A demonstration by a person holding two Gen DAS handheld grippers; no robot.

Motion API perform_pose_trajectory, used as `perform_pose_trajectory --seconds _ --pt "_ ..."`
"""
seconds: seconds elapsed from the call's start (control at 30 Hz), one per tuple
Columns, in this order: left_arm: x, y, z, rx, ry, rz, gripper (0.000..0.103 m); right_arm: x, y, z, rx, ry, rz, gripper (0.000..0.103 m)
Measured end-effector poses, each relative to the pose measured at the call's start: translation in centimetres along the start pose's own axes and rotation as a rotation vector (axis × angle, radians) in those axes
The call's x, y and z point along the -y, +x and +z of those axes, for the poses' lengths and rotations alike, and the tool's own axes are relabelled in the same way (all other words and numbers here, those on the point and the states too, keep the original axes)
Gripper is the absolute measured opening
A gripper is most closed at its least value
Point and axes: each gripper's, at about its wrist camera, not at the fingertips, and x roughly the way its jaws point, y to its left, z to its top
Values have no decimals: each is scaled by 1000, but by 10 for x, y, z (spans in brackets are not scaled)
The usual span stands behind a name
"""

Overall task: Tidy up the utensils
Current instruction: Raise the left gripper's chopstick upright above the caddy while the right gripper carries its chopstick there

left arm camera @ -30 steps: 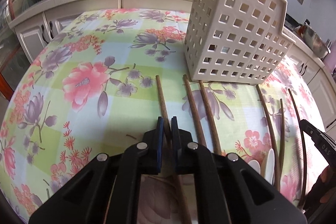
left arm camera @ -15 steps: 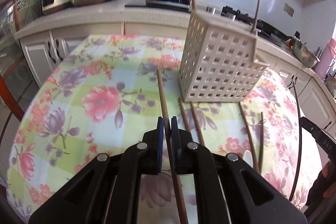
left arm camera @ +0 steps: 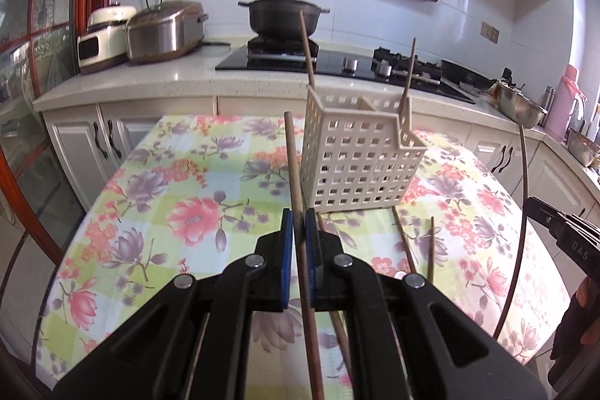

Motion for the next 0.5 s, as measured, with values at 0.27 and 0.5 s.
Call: perform_pose_trajectory --seconds 0.27,0.5 --pt "9 -20 4 43 24 -6 6 -4 -16 -1 26 -14 3 7" --pt "10 -32 11 76 25 -8 6 -8 -26 4 57 -23 14 6"
